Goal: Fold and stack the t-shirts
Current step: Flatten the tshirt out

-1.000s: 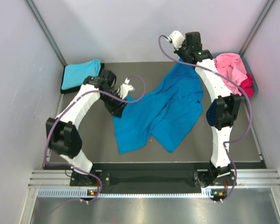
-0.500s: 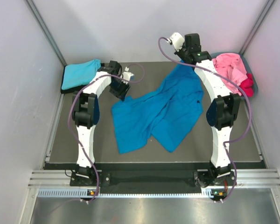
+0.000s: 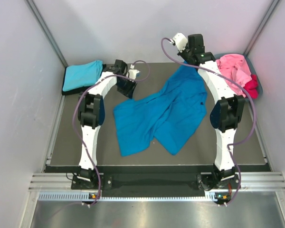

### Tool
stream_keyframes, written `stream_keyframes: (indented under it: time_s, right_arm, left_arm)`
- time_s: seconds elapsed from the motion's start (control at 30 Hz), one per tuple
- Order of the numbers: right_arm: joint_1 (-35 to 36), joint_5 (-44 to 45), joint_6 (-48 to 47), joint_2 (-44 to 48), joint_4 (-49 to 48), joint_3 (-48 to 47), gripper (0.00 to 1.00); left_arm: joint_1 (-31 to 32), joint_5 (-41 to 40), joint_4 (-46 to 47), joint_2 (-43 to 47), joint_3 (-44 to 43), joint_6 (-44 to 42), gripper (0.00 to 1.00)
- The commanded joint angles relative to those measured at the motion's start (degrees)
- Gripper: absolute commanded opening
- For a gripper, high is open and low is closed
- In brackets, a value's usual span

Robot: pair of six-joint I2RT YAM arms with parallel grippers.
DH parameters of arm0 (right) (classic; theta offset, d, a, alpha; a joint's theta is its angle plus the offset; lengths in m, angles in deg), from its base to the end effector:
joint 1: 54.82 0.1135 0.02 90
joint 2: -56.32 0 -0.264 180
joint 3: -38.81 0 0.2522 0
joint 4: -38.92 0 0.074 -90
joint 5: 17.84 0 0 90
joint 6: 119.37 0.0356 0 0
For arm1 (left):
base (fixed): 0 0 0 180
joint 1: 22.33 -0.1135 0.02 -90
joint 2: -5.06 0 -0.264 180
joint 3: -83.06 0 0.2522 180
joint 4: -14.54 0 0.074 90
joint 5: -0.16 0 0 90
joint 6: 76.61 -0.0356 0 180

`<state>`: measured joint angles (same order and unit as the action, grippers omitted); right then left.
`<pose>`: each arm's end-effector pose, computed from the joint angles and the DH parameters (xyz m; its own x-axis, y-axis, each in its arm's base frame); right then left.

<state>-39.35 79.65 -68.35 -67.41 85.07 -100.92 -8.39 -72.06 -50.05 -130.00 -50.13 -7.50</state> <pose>0.4865 0.1298 0.3477 -0.2783 -0.7241 -0.6310 -0.4256 0.6819 -0.5948 0.4846 -0.1315 0.1928 -0.7073 0.5254 -0.4730 0.6422 0.7572 -0.1191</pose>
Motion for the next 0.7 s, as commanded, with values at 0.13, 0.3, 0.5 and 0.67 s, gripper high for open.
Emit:
stream_keyframes:
  time_s: [0.13,0.3,0.5,0.67]
  right_arm:
    - [-0.17,1.13,-0.04,3.66,-2.23,0.29,0.00]
    - [-0.17,1.48,-0.13,3.75,-2.23,1.08,0.00]
    - [-0.08,1.74,-0.22,3.31,-2.32,0.99,0.00]
    - [-0.17,1.92,-0.04,2.96,-2.41,0.99,0.00]
  left_arm:
    - [0.39,2.43,2.75,-3.45,-2.99,2.25,0.50]
    - [0.57,3.31,2.58,-4.59,-3.26,2.08,0.45]
    - [0.83,4.11,1.35,-4.24,-2.56,1.55,0.41]
    - [1.10,4.28,0.56,-3.71,-2.20,0.50,0.39]
